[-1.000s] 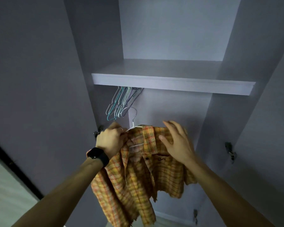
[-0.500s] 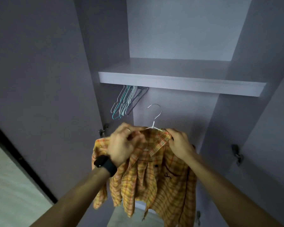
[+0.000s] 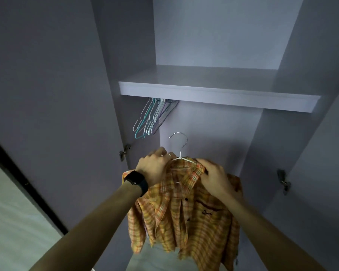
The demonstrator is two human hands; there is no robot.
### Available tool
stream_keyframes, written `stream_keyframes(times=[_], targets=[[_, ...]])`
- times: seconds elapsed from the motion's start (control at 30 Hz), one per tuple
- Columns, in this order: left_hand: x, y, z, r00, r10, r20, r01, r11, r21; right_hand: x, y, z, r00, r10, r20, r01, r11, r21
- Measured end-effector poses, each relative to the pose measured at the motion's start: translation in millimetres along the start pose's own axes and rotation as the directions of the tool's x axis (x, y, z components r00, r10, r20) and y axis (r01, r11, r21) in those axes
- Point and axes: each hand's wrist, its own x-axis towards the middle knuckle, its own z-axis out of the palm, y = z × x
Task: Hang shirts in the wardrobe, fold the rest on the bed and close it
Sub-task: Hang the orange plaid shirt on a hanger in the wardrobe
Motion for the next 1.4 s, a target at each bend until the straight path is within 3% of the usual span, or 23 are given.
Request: stream_keyframes(times=[0.1, 0.17, 0.33, 0.47, 0.63, 0.77, 0.93, 1.07, 1.2, 1.3, 1.4], targets=[[-3.0, 2.3, 10.8, 0.998, -0.056, -0.003, 0.056, 0.997, 0.061, 1.8, -2.0, -9.3, 0.973, 0.061, 0.221, -0.099, 0.981, 0.165], [-2.2, 3.5, 12.9, 0.997, -0.074, -0.009, 0.075, 0.993, 0.095, 2.2, -1.6, -12.8, 0.964, 0.101, 0.246, -0.158, 0.961, 0.226], [-3.7, 21.0, 14.9, 0.979, 0.056, -0.198, -0.021, 0.985, 0.172, -2.4, -0.8, -2.5, 1.0, -0.006, -0.013, 0.007, 0.998, 0.07], [-3.1, 31.7, 29.7, 0.89, 0.154, -0.43, -0.11, 0.986, 0.127, -6.9, 4.5, 8.7, 0.984, 0.002, -0.178, 0.011, 0.997, 0.075], [0.0, 24.7, 38.4, 0.759, 0.251, -0.601, -0.056, 0.945, 0.323, -12.8, -1.6, 11.9, 0.968, -0.046, -0.247, 0.068, 0.994, 0.083], [1.9, 23.0, 46.9, 0.735, 0.192, -0.65, 0.019, 0.953, 0.303, -17.0, -5.4, 9.0, 0.992, -0.084, -0.092, 0.093, 0.99, 0.103], [1.7, 18.6, 53.5, 0.784, 0.117, -0.61, 0.039, 0.971, 0.236, -1.8, -1.0, -2.0, 0.996, -0.082, 0.037, 0.077, 0.991, 0.112], [2.2, 18.3, 52.2, 0.772, 0.128, -0.622, -0.02, 0.984, 0.177, 5.5, 8.0, -1.2, 0.986, -0.161, 0.049, 0.164, 0.984, -0.066], [-0.6, 15.6, 45.1, 0.752, 0.28, -0.597, -0.12, 0.948, 0.294, 0.1, 13.9, 1.8, 0.955, -0.282, -0.093, 0.257, 0.942, -0.213], [-2.3, 19.5, 38.6, 0.793, 0.136, -0.594, -0.026, 0.981, 0.19, -7.6, 13.4, 9.3, 0.871, -0.372, -0.319, 0.296, 0.918, -0.263], [1.3, 24.8, 33.1, 0.829, 0.018, -0.559, 0.035, 0.996, 0.085, -13.7, 6.3, 19.6, 0.825, -0.302, -0.478, 0.232, 0.952, -0.202]])
